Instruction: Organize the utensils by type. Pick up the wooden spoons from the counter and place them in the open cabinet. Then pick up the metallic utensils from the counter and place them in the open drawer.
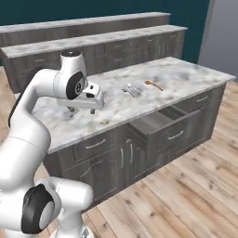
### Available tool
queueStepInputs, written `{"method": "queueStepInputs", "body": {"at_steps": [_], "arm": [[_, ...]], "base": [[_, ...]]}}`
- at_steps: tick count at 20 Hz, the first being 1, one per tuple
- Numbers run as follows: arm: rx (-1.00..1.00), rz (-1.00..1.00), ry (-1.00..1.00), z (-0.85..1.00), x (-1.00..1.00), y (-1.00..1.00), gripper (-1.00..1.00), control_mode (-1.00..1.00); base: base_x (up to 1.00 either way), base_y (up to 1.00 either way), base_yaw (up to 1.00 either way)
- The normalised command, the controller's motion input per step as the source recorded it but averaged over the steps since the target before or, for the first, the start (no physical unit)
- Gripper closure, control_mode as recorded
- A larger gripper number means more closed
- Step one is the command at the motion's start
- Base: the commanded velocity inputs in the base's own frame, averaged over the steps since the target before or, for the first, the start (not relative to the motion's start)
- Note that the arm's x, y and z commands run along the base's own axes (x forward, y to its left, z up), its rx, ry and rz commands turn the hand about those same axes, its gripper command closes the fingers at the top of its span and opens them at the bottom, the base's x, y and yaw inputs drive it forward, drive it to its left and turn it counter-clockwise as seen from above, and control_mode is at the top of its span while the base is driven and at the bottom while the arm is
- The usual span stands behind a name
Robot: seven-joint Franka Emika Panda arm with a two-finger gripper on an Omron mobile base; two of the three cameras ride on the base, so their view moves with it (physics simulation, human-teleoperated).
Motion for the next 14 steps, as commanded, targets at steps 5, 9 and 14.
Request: {"method": "queueStepInputs", "body": {"at_steps": [5,9,14], "arm": [[0.00,0.00,0.00,0.00,0.00,0.00,-1.00,1.00],[0.00,0.00,0.00,0.00,0.00,0.00,-1.00,1.00],[0.00,0.00,0.00,0.00,0.00,0.00,-1.00,1.00]], "base": [[0.09,-0.69,0.48],[0.37,-0.59,0.39],[0.41,-0.65,0.33]]}}
